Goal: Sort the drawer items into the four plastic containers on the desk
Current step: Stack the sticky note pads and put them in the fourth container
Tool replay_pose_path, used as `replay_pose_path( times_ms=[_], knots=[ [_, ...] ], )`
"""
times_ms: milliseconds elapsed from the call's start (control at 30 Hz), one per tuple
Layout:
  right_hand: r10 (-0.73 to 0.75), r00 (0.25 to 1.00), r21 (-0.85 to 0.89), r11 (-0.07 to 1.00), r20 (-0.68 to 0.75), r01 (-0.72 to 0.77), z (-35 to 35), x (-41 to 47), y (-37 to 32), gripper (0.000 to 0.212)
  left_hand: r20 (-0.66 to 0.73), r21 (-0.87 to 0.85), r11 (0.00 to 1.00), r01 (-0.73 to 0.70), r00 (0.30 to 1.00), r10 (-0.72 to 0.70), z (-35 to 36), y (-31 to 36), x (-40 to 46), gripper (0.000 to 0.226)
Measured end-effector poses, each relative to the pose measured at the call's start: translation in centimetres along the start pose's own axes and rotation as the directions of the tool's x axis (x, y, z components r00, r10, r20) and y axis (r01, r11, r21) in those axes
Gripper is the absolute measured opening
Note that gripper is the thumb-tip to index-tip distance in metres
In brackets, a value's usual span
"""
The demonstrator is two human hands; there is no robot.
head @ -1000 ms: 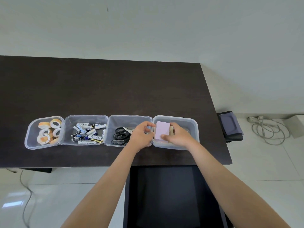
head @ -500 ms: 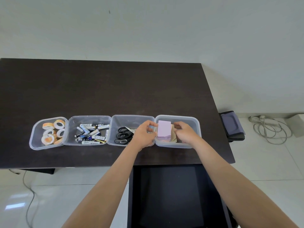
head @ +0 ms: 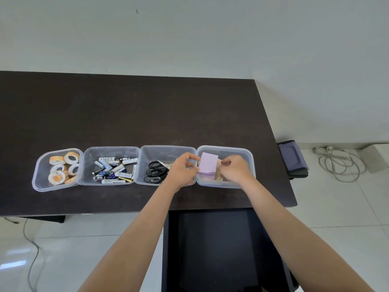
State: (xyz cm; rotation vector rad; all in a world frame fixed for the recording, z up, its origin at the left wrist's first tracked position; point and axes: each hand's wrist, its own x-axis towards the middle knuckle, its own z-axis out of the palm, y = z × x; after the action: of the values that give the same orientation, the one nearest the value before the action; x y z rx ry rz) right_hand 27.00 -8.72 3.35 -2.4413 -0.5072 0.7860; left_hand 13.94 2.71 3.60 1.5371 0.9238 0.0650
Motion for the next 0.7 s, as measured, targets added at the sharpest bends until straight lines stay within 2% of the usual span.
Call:
replay_pose_path(
  times_ms=[100,233,400,500,633,700],
  knots=[
    [-0.038,0.998,0.055,0.998,0.049,0.035,0.5,-0.1,-0.8,0.021,0.018,0.011,1.0,-0.015,1.0,0.015,-0.2,-0.1,0.1,0.027],
    [-0.157,0.983,-0.018,0.987,0.093,0.16,1.2,-0.3,-1.2,0.031,0.026,0.024,0.999,-0.029,0.999,0.028,-0.3,-0.1,0.1,0.027],
    [-0.068,0.995,0.055,0.996,0.079,0.064,1.3,-0.8,-0.9,0.044,0.027,0.05,0.998,-0.034,0.999,0.033,-0.3,-0.1,0.0,0.026],
    [-0.055,0.993,0.029,0.998,0.102,0.053,1.4,-1.2,-1.3,0.044,0.021,0.074,0.997,-0.033,0.999,0.031,-0.3,-0.2,0.2,0.026],
    [-0.041,0.995,0.013,0.999,0.095,0.04,1.3,-1.7,-1.7,0.059,-0.007,0.206,0.976,-0.066,0.998,0.069,-0.2,-0.2,0.5,0.024],
    [-0.047,0.997,0.018,0.999,0.054,0.046,1.1,-2.3,-1.4,0.062,-0.015,0.285,0.954,-0.09,0.995,0.098,0.0,-0.2,0.0,0.031]
  ],
)
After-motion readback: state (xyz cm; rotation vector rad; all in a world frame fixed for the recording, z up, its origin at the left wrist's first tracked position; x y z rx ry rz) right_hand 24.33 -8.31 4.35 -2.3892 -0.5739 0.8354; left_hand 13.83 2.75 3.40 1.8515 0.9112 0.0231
